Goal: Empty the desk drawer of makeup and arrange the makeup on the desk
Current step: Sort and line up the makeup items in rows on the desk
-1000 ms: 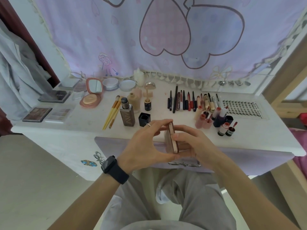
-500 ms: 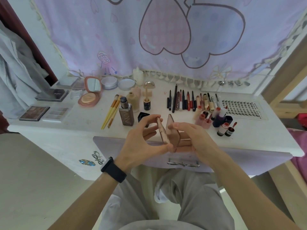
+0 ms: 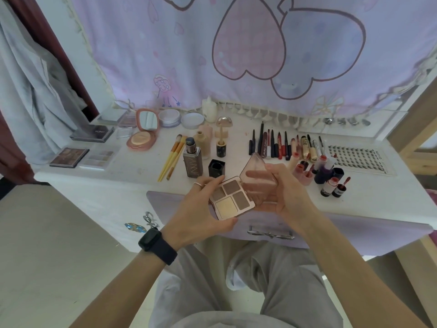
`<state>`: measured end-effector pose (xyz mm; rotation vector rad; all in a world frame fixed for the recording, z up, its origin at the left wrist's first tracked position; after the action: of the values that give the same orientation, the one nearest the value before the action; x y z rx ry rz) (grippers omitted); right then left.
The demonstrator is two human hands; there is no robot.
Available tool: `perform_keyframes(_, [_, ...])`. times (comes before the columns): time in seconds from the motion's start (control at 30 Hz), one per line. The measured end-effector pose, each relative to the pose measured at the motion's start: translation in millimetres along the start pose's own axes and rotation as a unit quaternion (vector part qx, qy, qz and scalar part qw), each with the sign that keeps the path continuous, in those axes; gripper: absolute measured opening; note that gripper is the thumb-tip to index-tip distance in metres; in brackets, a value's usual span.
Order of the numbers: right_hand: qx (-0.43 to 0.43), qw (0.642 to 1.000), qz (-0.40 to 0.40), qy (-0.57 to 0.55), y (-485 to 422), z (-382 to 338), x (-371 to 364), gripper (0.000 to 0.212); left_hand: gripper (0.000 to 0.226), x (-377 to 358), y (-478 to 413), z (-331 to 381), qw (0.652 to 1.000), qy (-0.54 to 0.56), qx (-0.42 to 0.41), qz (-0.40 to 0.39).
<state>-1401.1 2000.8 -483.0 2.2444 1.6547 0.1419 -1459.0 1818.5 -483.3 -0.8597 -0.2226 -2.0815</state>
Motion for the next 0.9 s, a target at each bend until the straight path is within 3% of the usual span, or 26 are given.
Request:
perform_keyframes(0.37, [-0.023, 0.996, -0.037, -0.073, 3, 6, -12, 0.053, 0.088, 11, 10, 9, 0.997, -0.068, -0.019, 0.034])
perform_keyframes(0.8, [0.004, 0.991, -0.117, 0.065, 3, 13, -52, 0.055, 0.092, 29, 39, 0, 0.991, -0.119, 0.058, -0.018])
perform_keyframes(0.9, [0.061, 0.987, -0.064, 0.133, 0, 6, -48, 0.054, 0.091, 44, 56, -9, 0.989, -0.124, 0.080, 0.007])
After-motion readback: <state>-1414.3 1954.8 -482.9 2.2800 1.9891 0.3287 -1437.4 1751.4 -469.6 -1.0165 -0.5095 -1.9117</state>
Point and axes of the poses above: each hand's wrist, its own y-axis away from the middle knuckle, its own x-axis out of the back of the hand, z = x × y, the point moved 8 cm from there along -y, towards the middle knuckle, and after that the axes turned 2 degrees about y, right-handed, at the moved point
